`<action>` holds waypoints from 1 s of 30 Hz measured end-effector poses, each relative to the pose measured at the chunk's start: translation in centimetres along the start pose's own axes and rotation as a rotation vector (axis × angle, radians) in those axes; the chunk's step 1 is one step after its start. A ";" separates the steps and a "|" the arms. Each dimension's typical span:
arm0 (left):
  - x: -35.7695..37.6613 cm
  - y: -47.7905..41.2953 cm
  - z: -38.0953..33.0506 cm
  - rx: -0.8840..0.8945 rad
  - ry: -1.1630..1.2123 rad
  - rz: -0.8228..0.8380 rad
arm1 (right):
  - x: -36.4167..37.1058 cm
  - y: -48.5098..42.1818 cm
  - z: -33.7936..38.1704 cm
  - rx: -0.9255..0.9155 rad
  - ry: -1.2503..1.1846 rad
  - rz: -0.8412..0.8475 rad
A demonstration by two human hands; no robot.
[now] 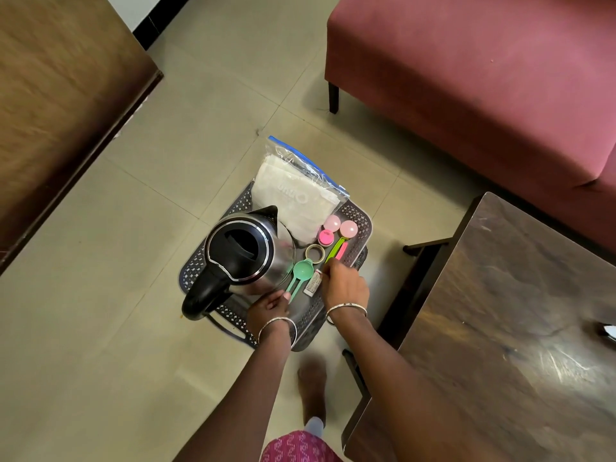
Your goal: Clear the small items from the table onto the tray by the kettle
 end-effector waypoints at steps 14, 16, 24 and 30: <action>-1.5 0.5 0.1 -0.009 0.004 -0.050 | -2.0 2.2 0.3 -0.110 -0.060 -0.043; -2.5 1.5 -0.3 0.016 -0.055 -0.098 | -3.4 3.4 -0.2 -0.112 -0.105 -0.090; -3.2 8.9 -3.9 0.280 -0.294 -0.124 | -8.1 9.5 -5.0 -0.020 -0.210 -0.191; -0.8 18.3 -4.7 0.532 -0.472 0.066 | -12.8 14.9 -10.7 0.064 -0.260 -0.267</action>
Point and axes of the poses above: each hand's wrist, its own y-axis away from the middle knuckle, its own x-axis out of the palm, z = x × y, the point moved 8 cm from there along -y, towards the middle knuckle, and after that the axes turned 4 degrees about -z, right-handed, at the moved point
